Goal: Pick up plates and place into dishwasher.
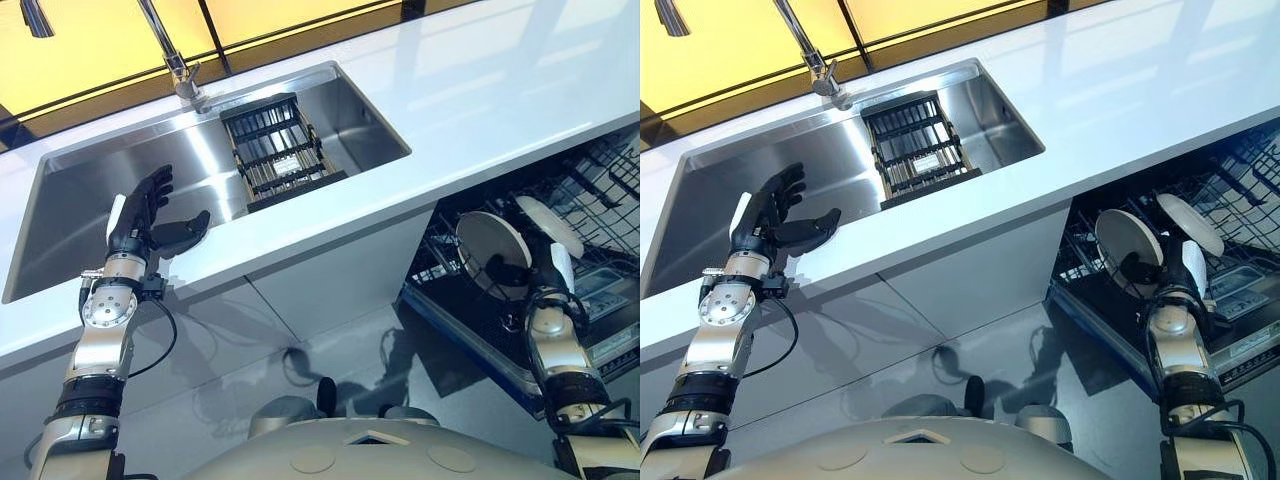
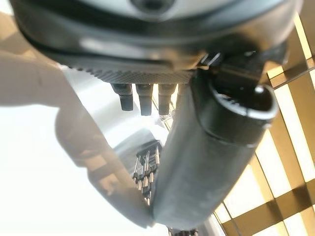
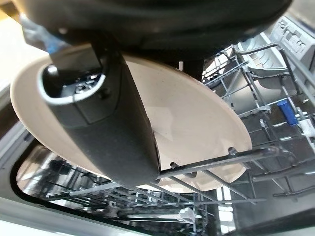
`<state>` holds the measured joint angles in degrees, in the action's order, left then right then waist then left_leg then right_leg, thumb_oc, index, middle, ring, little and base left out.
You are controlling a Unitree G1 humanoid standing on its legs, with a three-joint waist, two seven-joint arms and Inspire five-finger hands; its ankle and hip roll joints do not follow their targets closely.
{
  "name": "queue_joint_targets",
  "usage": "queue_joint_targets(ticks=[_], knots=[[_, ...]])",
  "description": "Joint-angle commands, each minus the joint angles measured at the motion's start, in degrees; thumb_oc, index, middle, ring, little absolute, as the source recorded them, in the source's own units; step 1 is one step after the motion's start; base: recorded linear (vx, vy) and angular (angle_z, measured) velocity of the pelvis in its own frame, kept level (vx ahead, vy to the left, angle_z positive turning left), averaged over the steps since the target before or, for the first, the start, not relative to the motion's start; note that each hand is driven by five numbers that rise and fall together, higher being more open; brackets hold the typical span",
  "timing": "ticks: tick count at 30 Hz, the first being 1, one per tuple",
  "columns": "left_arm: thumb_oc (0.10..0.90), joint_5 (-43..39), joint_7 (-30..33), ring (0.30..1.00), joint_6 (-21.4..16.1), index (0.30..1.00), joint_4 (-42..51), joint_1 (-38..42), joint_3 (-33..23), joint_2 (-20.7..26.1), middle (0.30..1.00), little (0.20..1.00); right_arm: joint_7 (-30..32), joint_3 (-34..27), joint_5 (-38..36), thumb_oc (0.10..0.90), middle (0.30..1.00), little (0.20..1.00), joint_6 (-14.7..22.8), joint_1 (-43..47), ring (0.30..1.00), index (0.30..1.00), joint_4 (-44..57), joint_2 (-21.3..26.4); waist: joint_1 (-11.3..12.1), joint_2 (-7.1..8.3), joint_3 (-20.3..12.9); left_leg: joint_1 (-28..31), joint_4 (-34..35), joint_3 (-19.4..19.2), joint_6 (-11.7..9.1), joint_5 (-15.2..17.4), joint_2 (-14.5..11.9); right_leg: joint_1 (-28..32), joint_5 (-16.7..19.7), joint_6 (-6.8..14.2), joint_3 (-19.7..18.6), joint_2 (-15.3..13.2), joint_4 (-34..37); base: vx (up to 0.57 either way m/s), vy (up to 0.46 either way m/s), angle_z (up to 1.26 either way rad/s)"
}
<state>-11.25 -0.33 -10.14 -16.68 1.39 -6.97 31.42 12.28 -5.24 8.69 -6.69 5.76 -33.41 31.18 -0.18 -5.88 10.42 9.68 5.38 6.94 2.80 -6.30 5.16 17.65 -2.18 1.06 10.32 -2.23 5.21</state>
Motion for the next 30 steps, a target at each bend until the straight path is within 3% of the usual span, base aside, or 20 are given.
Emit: queue_joint_targets(ticks=[1,7,17,25,30], knots=[[0.8,-1.82,0.78,0.9,-3.6,0.9,3.09,1.83,-2.43,1.06,0.9,0.9,-1.37,3.43,3.49,0.8,0.9,0.9,-3.08,3.02,0.9,0.9,-2.2,2.1,1.91,-0.71,-5.23,2.08,-1.55,-2.69,-0.45,5.07,0.31,-8.51,-3.66,-0.31,0.86,-0.78,-11.93,0.02,0.034,0.03],[0.8,-1.31,0.5,0.9,-3.22,0.9,3.58,1.16,-1.93,0.47,0.9,0.9,1.61,2.59,2.81,0.8,0.9,0.9,-1.35,2.67,0.9,0.9,-0.61,1.55,1.93,-0.73,-5.33,2.41,-1.79,-2.15,-0.34,5.19,0.4,-8.28,-3.61,-0.16,0.77,-0.84,-12.18,0.0,0.0,0.0],[0.8,0.11,0.74,0.9,-3.6,0.9,1.98,3.2,-2.3,-0.76,0.9,0.9,11.33,-2.58,0.11,0.8,0.9,0.9,13.6,3.23,0.9,0.9,10.9,-0.57,0.85,-0.22,-5.61,2.21,-1.73,-2.39,-0.01,5.8,0.3,-8.65,-2.99,0.51,-0.8,-0.15,-10.9,-0.04,-0.026,0.0],[0.8,-0.06,0.11,0.9,-4.23,0.9,2.53,2.21,-4.06,-0.75,0.9,0.9,10.38,-6.63,-3.5,0.8,0.9,0.9,17.5,1.29,0.9,0.9,15.14,-0.37,-0.34,0.37,-6.5,2.69,-1.03,-3.34,-0.13,6.32,0.25,-8.34,-2.98,0.6,-1.82,0.49,-9.54,-0.05,-0.034,-0.05],[0.8,0.33,0.13,0.9,-5.39,0.9,3.17,0.75,-5.72,-1.43,0.9,0.9,8.61,-8.61,-9.78,0.8,0.9,0.9,20.36,-1.59,0.9,0.9,19.36,-3.0,-1.37,0.47,-6.55,2.6,-0.79,-4.34,-0.13,6.49,0.02,-8.68,-3.04,0.51,-2.46,0.77,-9.16,-0.07,-0.031,-0.11]])
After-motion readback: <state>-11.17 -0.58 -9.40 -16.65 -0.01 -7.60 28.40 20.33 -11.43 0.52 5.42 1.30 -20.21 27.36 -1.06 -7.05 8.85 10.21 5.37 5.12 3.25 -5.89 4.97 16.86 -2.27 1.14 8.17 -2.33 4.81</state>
